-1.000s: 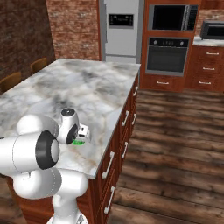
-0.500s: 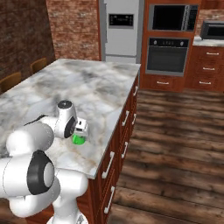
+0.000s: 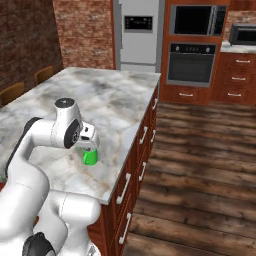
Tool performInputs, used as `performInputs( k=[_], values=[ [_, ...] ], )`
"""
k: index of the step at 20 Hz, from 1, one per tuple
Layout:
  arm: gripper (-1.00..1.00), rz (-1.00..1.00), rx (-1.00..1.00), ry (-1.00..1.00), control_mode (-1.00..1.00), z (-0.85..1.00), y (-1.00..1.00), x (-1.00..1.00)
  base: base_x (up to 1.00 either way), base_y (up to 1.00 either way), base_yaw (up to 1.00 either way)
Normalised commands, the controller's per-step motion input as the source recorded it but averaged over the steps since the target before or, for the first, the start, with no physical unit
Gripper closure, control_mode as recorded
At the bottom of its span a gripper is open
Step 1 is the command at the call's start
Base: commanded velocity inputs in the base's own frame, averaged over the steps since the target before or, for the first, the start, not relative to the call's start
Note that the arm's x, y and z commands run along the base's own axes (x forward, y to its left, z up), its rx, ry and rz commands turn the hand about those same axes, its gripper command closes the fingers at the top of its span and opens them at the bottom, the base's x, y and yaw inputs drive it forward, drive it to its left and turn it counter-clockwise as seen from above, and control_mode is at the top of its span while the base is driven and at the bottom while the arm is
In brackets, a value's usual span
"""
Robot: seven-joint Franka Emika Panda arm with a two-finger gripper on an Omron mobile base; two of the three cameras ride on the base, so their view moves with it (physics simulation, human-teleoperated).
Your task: Clear the mugs and bowl far away from the sink.
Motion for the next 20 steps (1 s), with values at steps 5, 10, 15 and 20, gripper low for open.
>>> performInputs(
  k=[5, 10, 15, 20],
  values=[
    [-1.0, 0.0, 0.0, 0.0, -1.0, 0.94, -0.3, -1.0, 0.0, 0.0, 0.0],
    [-1.0, 0.0, 0.0, 0.0, -1.0, 0.69, 0.0, -0.79, 0.0, 0.0, 0.0],
    [-1.0, 0.0, 0.0, 0.0, -1.0, 0.88, -0.01, -0.65, 0.0, 0.0, 0.0],
    [-1.0, 0.0, 0.01, 0.02, -1.0, 0.87, -0.07, -0.69, 0.0, 0.0, 0.0]
  ],
)
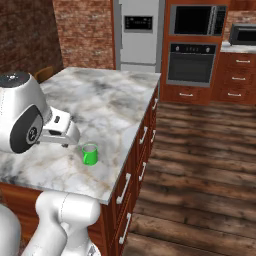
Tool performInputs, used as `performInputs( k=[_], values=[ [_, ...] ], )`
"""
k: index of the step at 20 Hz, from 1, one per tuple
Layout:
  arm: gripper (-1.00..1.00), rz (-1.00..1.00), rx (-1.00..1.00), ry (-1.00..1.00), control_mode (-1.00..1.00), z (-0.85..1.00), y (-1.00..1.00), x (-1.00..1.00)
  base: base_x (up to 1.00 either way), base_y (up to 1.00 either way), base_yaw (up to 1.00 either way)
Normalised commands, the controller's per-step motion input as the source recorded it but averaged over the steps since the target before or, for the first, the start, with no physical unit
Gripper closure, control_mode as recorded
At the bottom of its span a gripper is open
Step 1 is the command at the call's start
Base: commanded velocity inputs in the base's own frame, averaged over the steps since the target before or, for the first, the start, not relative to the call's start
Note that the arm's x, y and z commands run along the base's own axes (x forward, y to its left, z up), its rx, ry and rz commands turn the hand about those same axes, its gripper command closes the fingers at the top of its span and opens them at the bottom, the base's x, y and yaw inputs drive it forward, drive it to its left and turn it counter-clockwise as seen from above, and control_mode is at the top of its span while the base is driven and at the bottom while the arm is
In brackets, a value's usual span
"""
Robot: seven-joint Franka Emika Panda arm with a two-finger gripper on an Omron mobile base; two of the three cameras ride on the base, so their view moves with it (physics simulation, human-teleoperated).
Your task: Clear the mugs and bowl far away from the sink.
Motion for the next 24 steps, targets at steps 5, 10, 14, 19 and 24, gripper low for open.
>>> performInputs(
  k=[5, 10, 14, 19, 24],
  values=[
    [-1.0, 0.0, 0.0, 0.0, 1.0, 0.0, 0.0, 0.0, -0.36, -0.58, -0.4],
    [-1.0, 0.0, 0.0, 0.0, 1.0, 0.0, 0.0, 0.0, 0.0, 0.0, -1.0],
    [-1.0, 0.0, 0.0, 0.0, 1.0, 0.0, 0.0, 0.0, 0.0, 0.0, -1.0],
    [-1.0, 0.0, 0.0, 0.0, 1.0, 0.0, 0.0, 0.0, 0.0, 0.0, -1.0],
    [-1.0, 0.0, 0.0, 0.0, 1.0, 0.0, 0.0, 0.0, 0.0, 0.0, -0.99]
  ],
)
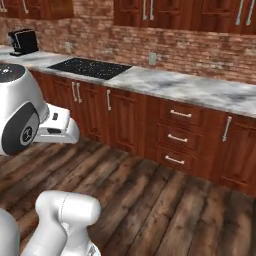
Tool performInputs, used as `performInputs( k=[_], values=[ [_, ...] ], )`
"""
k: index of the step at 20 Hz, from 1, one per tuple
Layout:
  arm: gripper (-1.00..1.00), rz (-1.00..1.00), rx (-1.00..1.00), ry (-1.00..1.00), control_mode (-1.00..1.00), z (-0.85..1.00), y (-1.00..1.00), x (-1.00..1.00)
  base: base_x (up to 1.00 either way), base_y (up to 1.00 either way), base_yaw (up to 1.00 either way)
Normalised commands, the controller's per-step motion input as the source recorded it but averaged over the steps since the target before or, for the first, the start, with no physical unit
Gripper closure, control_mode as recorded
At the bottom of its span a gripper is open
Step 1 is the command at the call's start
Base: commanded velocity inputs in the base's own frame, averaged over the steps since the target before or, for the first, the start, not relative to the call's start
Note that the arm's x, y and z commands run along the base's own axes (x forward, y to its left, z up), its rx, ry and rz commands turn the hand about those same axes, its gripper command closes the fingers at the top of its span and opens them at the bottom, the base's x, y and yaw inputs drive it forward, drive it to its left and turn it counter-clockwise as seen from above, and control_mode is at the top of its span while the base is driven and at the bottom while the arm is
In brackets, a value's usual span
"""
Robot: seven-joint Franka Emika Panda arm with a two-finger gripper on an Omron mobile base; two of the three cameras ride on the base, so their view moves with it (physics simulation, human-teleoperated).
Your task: Clear the mugs and bowl far away from the sink.
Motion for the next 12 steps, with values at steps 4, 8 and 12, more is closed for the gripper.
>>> performInputs(
  k=[4, 8, 12],
  values=[
    [-1.0, 0.0, 0.0, 0.0, 1.0, 0.0, 0.0, 0.0, 0.0, -0.04, -0.93],
    [-1.0, 0.0, 0.0, 0.0, 1.0, 0.0, 0.0, 0.0, 0.0, -0.04, -0.91],
    [-1.0, 0.0, 0.0, 0.0, 1.0, 0.0, 0.0, 0.0, -0.04, -0.13, -0.88]
  ],
)
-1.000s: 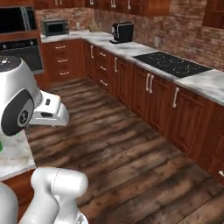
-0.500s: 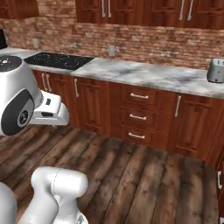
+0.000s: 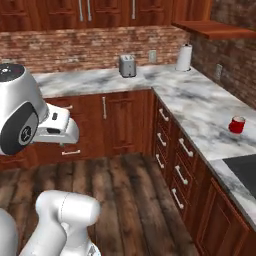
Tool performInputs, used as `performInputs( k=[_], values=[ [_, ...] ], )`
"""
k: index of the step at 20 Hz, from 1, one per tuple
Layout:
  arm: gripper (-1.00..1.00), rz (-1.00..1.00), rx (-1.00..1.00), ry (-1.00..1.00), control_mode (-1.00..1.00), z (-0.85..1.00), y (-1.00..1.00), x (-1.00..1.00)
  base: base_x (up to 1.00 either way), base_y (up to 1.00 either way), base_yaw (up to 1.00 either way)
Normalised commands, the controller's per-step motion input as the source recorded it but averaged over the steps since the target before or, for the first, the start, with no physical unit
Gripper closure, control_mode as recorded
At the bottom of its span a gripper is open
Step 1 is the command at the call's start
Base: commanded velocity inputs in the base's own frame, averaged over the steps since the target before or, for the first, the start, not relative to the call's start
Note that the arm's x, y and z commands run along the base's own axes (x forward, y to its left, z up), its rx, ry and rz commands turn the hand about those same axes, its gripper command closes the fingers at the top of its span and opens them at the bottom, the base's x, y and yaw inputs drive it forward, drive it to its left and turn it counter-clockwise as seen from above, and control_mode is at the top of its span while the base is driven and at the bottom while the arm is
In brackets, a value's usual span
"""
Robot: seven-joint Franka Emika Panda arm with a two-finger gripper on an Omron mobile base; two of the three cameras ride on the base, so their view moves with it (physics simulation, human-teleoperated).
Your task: Clear the mugs and bowl far away from the sink.
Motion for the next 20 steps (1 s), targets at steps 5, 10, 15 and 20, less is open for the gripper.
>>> performInputs(
  k=[5, 10, 15, 20],
  values=[
    [-1.0, 0.0, 0.0, 0.0, 1.0, 0.0, 0.0, 0.0, -0.09, -0.26, -0.83],
    [-1.0, 0.0, 0.0, 0.0, 1.0, 0.0, 0.0, 0.0, -0.1, -0.38, -0.79],
    [-1.0, 0.0, 0.0, 0.0, 1.0, 0.0, 0.0, 0.0, -0.11, -0.4, -0.79],
    [-1.0, 0.0, 0.0, 0.0, 1.0, 0.0, 0.0, 0.0, -0.12, -0.63, -0.72]
  ],
)
